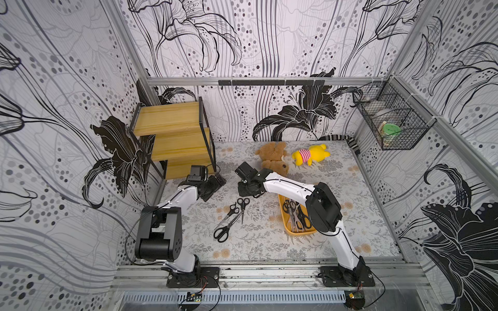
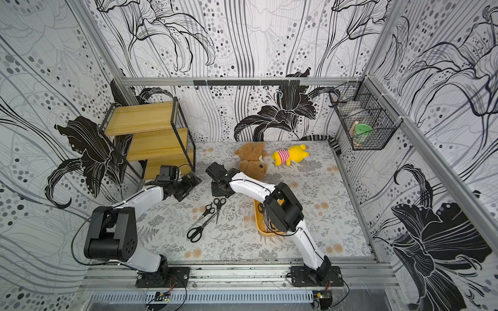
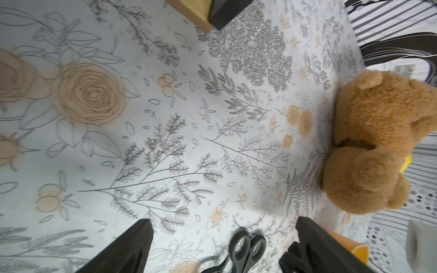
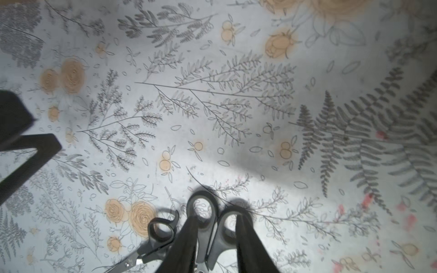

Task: Put the scissors into the storage box
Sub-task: Pick up the scissors from the center of the board.

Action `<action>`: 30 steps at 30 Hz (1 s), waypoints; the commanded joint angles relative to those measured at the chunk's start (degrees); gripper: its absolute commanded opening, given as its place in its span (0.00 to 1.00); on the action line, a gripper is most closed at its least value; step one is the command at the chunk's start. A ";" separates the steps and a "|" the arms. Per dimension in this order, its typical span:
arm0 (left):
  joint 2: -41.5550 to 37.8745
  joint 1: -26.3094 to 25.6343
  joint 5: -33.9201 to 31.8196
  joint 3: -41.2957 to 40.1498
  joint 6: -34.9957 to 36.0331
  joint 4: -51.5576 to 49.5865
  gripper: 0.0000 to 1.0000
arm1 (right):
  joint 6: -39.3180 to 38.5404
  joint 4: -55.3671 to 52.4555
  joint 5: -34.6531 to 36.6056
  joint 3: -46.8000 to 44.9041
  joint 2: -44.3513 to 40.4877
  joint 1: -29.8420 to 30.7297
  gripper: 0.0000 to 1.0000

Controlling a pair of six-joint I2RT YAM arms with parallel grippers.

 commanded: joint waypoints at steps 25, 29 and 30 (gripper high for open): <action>-3.28 -0.06 -3.70 -2.40 3.02 1.83 0.99 | 3.89 -6.34 2.38 0.11 5.49 1.20 0.29; -3.28 -0.06 -3.78 -2.42 3.01 1.75 0.99 | 4.23 -6.28 2.46 0.11 6.52 1.14 0.27; -3.23 -0.05 -3.82 -2.42 3.06 1.76 0.99 | 4.31 -6.32 2.55 0.08 6.80 1.21 0.26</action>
